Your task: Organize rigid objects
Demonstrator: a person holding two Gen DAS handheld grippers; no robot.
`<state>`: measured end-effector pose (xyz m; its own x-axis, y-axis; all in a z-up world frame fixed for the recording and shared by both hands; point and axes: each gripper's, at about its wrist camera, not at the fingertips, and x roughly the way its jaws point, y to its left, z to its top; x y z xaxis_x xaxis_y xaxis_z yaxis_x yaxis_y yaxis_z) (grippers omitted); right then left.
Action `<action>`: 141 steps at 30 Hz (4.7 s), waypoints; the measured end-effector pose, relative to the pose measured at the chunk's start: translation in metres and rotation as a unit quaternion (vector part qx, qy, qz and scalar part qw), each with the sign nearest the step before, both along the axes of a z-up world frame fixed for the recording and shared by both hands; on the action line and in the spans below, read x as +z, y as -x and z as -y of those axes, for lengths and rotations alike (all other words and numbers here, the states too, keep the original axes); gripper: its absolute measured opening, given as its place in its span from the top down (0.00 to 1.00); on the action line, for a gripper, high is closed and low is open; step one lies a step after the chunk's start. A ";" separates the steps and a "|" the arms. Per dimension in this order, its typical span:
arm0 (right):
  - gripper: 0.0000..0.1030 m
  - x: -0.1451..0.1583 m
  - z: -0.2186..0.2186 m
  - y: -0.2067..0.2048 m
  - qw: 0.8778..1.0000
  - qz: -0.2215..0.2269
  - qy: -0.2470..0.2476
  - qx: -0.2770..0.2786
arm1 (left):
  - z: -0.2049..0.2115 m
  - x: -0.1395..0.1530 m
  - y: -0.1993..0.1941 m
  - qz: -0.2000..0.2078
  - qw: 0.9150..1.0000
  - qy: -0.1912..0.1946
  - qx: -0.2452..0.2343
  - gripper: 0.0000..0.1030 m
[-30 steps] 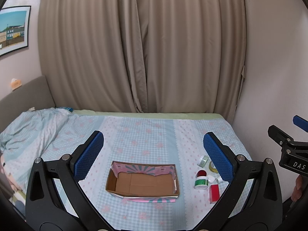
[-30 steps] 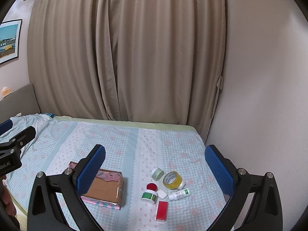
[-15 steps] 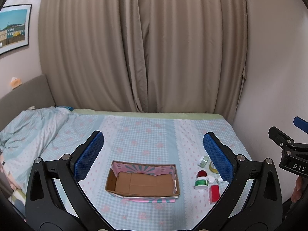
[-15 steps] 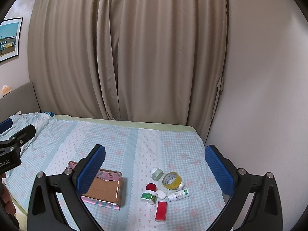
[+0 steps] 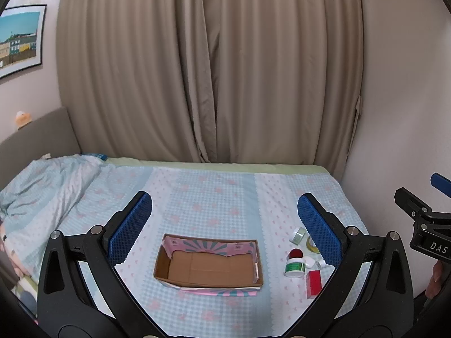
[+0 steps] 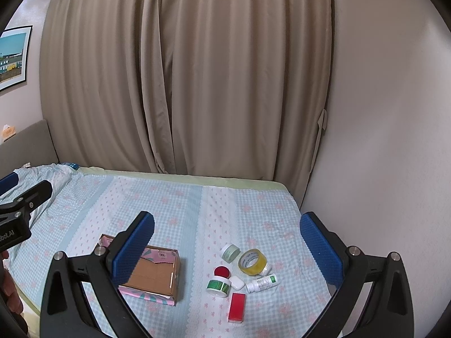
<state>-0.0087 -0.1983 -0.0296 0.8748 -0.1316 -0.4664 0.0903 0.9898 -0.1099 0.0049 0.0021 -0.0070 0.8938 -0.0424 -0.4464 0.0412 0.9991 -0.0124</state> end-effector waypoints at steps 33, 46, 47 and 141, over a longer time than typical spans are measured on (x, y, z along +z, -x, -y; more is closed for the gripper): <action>0.00 -0.069 0.108 -0.067 0.993 -0.118 0.015 0.012 | 0.121 -0.139 -0.114 -0.213 0.974 0.038 -0.063 0.00; 0.00 -0.199 0.158 -0.172 0.966 -0.208 0.121 0.096 | 0.199 -0.323 -0.189 -0.374 0.916 0.056 -0.133 0.01; 0.00 -0.212 0.162 -0.180 0.963 -0.215 0.124 0.107 | 0.205 -0.336 -0.195 -0.382 0.913 0.049 -0.134 0.01; 0.06 -0.149 -0.115 -0.178 0.952 -0.263 -0.135 0.083 | -0.143 -0.194 -0.177 -0.277 0.956 0.064 -0.078 0.33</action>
<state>0.1696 -0.0838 -0.1789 0.5099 0.1747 -0.8423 -0.0665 0.9842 0.1639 0.1816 0.1446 -0.2007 0.5002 -0.2417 -0.8315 0.1406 0.9702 -0.1974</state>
